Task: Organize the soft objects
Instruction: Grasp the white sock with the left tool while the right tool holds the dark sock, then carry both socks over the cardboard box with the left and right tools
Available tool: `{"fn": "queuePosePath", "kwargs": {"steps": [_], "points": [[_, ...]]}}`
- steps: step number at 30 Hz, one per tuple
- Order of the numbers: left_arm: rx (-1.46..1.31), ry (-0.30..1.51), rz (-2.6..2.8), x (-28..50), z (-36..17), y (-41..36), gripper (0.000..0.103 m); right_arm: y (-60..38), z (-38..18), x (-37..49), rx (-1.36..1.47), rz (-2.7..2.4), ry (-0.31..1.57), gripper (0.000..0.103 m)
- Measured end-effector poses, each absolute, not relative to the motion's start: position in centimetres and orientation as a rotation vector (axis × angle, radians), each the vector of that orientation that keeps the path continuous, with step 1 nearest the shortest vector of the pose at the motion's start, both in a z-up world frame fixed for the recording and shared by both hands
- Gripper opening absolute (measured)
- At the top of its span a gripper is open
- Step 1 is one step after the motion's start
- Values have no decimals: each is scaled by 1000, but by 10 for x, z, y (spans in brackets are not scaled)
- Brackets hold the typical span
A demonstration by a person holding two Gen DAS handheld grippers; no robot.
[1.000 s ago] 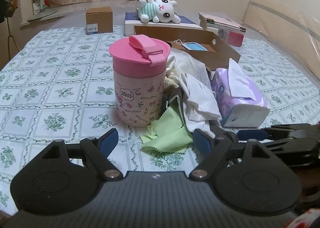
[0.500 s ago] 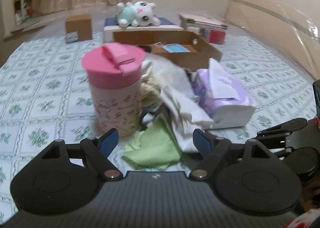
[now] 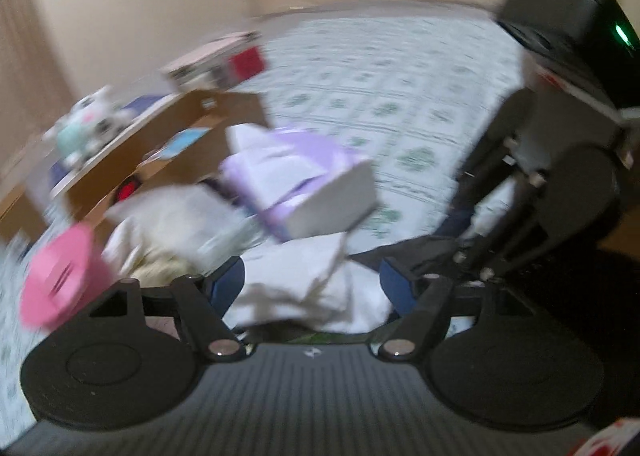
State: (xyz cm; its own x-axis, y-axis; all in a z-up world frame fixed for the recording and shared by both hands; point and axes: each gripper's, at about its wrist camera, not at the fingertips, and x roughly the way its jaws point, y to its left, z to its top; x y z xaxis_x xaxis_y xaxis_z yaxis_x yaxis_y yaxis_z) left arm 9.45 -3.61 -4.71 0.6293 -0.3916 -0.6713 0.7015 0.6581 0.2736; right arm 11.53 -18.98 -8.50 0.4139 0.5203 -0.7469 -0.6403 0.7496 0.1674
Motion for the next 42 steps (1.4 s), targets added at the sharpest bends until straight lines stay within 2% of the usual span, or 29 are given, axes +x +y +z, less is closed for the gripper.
{"fn": "queuePosePath", "kwargs": {"steps": [6, 9, 12, 14, 15, 17, 20, 31, 42], "points": [[731, 670, -722, 110, -73, -60, 70, -197, -87, 115, -161, 734, 883, 20], [779, 693, -720, 118, -81, -63, 61, -199, -87, 115, -160, 732, 884, 20], [790, 712, -712, 124, -85, -65, 50, -201, -87, 115, -150, 728, 883, 20], [779, 723, -701, 127, -85, -64, 37, -202, -86, 116, -141, 723, 881, 20], [766, 730, -696, 127, -84, -63, 34, -202, -86, 115, -137, 720, 880, 20], [733, 738, -680, 128, -81, -61, 19, -203, -85, 115, -126, 712, 877, 20], [660, 738, -649, 129, -71, -54, 13, -204, -81, 112, -115, 699, 868, 20], [331, 660, -511, 142, 9, 6, 11, -210, -58, 104, -89, 648, 814, 20], [210, 571, -444, 150, 89, 41, 11, -211, -19, 95, -139, 626, 722, 20]]}}
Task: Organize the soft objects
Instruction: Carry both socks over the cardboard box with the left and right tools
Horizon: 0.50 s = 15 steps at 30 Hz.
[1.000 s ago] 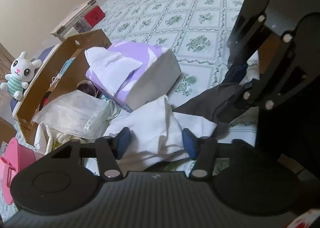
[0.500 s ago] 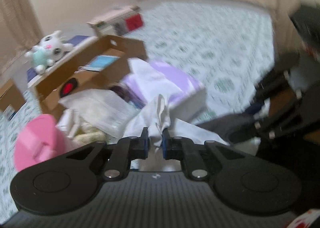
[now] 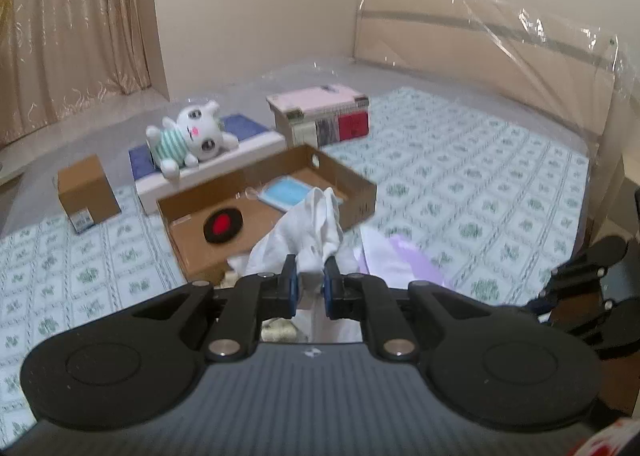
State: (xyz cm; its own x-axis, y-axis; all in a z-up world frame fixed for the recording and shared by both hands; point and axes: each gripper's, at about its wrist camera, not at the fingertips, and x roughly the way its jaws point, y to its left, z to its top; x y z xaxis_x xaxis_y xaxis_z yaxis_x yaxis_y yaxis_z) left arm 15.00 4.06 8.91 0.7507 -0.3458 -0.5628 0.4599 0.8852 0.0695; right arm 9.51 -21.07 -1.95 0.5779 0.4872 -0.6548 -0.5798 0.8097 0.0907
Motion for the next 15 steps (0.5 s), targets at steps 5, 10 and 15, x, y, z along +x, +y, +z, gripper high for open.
{"fn": "queuePosePath", "kwargs": {"steps": [5, 10, 15], "points": [[167, 550, -439, 155, 118, 46, 11, -223, 3, 94, -68, 649, 690, 20], [157, 526, -423, 159, 138, 47, 11, -235, 30, 101, 13, 647, 653, 20], [143, 521, -412, 161, 151, 47, 11, -242, 48, 108, 48, 620, 623, 20]]}}
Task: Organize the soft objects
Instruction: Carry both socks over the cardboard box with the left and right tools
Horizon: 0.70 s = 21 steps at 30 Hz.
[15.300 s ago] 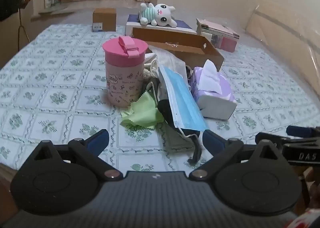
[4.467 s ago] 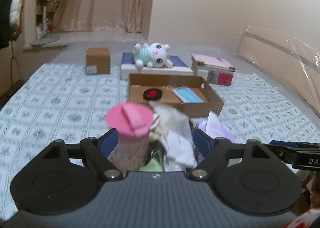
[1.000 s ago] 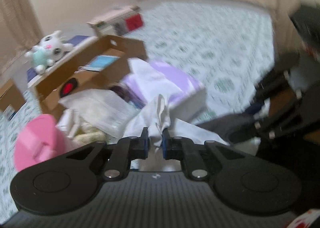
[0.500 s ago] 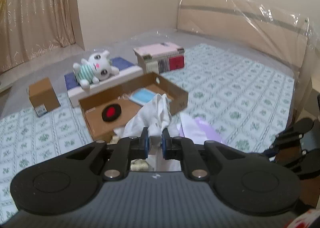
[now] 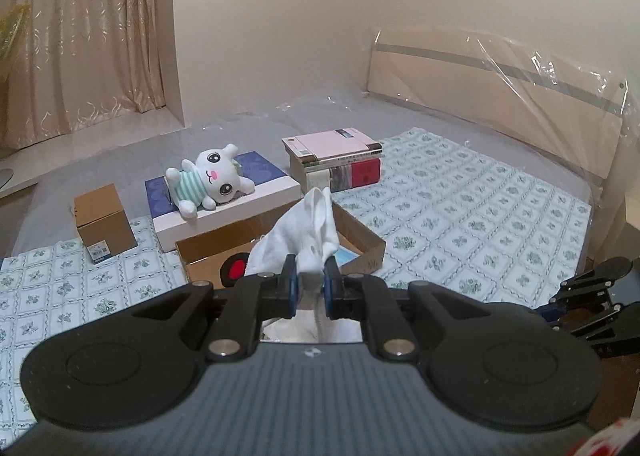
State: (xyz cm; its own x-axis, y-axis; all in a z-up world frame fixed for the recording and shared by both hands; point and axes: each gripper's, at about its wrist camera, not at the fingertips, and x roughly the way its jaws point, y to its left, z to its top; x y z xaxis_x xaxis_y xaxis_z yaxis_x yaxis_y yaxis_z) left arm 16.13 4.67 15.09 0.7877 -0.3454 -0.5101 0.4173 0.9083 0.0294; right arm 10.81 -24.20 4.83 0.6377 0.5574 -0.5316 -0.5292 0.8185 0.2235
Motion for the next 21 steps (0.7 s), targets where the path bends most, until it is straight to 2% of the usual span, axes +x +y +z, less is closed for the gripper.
{"fn": "queuePosePath", "kwargs": {"steps": [21], "points": [[83, 548, -385, 208, 172, 49, 11, -287, 101, 183, 467, 625, 592, 20]]}}
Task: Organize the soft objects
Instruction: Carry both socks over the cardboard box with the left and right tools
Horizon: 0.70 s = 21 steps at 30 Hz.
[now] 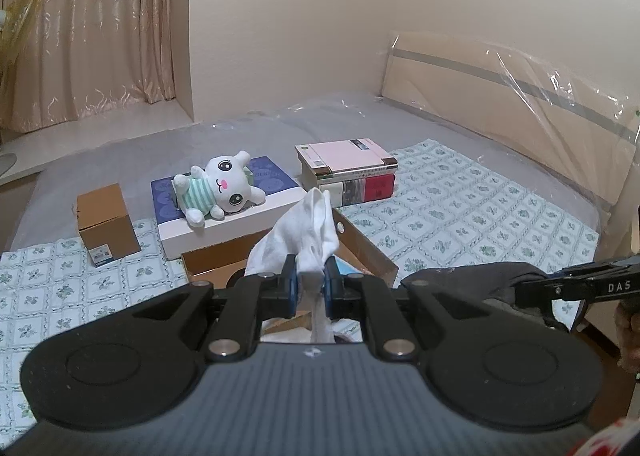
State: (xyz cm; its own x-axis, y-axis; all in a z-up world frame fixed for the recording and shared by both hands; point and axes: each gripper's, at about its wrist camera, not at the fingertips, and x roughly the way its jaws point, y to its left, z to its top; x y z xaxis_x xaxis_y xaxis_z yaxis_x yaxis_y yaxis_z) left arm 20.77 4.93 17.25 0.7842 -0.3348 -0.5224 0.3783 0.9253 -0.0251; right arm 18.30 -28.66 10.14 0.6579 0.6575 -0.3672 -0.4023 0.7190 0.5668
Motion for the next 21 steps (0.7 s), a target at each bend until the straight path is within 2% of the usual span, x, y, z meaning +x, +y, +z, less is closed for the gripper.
{"fn": "queuePosePath", "kwargs": {"steps": [7, 21], "points": [[61, 552, -376, 234, 181, 47, 11, -294, 107, 212, 527, 600, 604, 20], [115, 570, -324, 318, 175, 36, 11, -266, 113, 298, 368, 579, 581, 20]]}}
